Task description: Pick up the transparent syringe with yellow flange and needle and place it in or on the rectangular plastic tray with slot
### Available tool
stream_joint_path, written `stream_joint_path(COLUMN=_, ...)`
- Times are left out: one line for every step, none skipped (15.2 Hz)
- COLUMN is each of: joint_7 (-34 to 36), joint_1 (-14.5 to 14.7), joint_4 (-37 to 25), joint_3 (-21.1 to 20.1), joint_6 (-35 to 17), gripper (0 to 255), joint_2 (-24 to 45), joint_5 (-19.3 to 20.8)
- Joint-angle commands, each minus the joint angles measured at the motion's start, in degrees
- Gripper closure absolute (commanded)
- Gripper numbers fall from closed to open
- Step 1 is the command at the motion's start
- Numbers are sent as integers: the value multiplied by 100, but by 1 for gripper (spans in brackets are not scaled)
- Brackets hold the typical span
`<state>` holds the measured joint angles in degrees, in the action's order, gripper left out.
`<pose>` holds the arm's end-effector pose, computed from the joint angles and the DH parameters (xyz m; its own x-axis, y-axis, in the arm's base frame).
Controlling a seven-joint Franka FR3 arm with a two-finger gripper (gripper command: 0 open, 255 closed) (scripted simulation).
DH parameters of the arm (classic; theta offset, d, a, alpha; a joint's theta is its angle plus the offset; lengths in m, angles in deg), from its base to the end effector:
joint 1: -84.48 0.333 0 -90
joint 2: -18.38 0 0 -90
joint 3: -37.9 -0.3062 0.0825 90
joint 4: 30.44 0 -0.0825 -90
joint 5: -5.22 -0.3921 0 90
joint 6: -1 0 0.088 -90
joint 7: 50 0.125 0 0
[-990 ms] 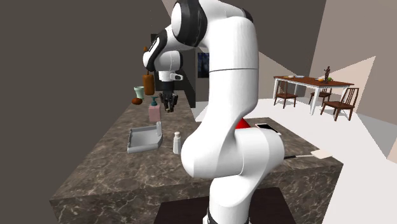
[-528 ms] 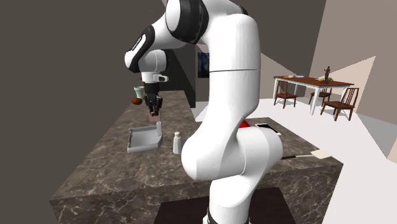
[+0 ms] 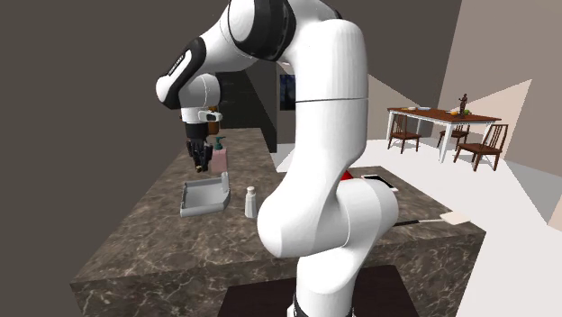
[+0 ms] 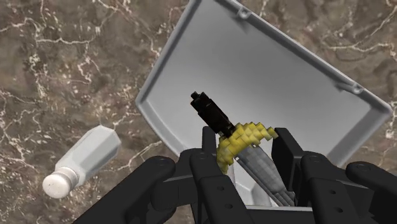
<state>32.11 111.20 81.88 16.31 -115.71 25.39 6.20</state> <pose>0.3916 0.4323 0.3827 0.8336 -0.5512 -0.0347 -0.5503 -0.8343 0.0324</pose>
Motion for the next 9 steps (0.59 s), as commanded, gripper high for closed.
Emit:
stream_joint_path(joint_7=36, joint_1=15, joint_4=46, joint_3=-1, joint_6=-127, gripper=255, joint_2=86, joint_5=37)
stream_joint_path(joint_7=43, joint_1=17, joint_4=88, joint_3=1, joint_6=-199, gripper=255, joint_2=117, joint_5=51)
stream_joint_path(joint_7=52, joint_1=21, joint_4=129, joint_3=3, joint_6=-270, gripper=255, joint_2=150, joint_5=65)
stream_joint_path(joint_7=61, joint_1=24, joint_4=169, joint_3=5, joint_6=-340, gripper=255, joint_2=183, joint_5=80)
stream_joint_path(joint_7=70, joint_1=27, joint_4=207, joint_3=8, joint_6=-411, gripper=255, joint_2=218, joint_5=95)
stream_joint_path(joint_7=79, joint_1=30, joint_4=244, joint_3=11, joint_6=-481, gripper=255, joint_2=253, joint_5=111)
stream_joint_path(joint_7=89, joint_1=34, joint_4=280, joint_3=14, joint_6=-551, gripper=255, joint_2=290, joint_5=128)
stream_joint_path(joint_7=100, joint_1=38, joint_4=315, joint_3=17, joint_6=-621, gripper=255, joint_2=328, joint_5=146)
stream_joint_path(joint_7=111, joint_1=42, joint_4=348, joint_3=21, joint_6=-691, gripper=255, joint_2=367, joint_5=164)
